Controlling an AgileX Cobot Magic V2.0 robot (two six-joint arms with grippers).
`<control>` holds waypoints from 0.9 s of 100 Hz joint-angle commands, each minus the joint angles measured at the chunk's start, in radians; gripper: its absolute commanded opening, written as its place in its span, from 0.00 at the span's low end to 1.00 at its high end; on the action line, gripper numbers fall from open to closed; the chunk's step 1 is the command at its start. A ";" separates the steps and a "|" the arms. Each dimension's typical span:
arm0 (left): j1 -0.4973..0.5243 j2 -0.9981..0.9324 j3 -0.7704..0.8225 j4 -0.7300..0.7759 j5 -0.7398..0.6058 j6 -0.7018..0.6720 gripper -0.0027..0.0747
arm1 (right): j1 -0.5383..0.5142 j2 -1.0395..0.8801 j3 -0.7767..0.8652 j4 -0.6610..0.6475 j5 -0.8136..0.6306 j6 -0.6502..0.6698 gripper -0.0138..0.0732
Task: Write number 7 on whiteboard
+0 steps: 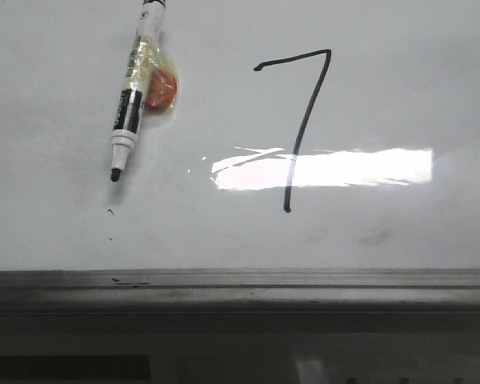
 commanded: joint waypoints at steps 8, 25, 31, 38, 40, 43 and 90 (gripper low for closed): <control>-0.007 -0.002 -0.026 -0.022 0.011 0.001 0.01 | -0.002 0.010 -0.024 -0.008 0.042 -0.002 0.09; -0.007 -0.002 -0.026 -0.022 0.013 0.001 0.01 | -0.002 0.010 -0.024 -0.008 0.042 -0.002 0.09; -0.007 -0.002 -0.026 -0.022 0.013 0.001 0.01 | -0.002 0.010 -0.024 -0.008 0.042 -0.002 0.09; -0.007 -0.002 -0.026 -0.022 0.013 0.001 0.01 | -0.002 0.010 -0.024 -0.008 0.042 -0.002 0.09; -0.007 -0.002 -0.026 -0.022 0.013 0.001 0.01 | -0.002 0.010 -0.024 -0.008 0.042 -0.002 0.09; -0.007 -0.002 -0.026 -0.022 0.013 0.001 0.01 | -0.002 0.010 -0.024 -0.008 0.042 -0.002 0.09; 0.293 -0.052 0.175 0.602 0.108 -0.318 0.01 | -0.002 0.010 -0.024 -0.008 0.030 -0.002 0.09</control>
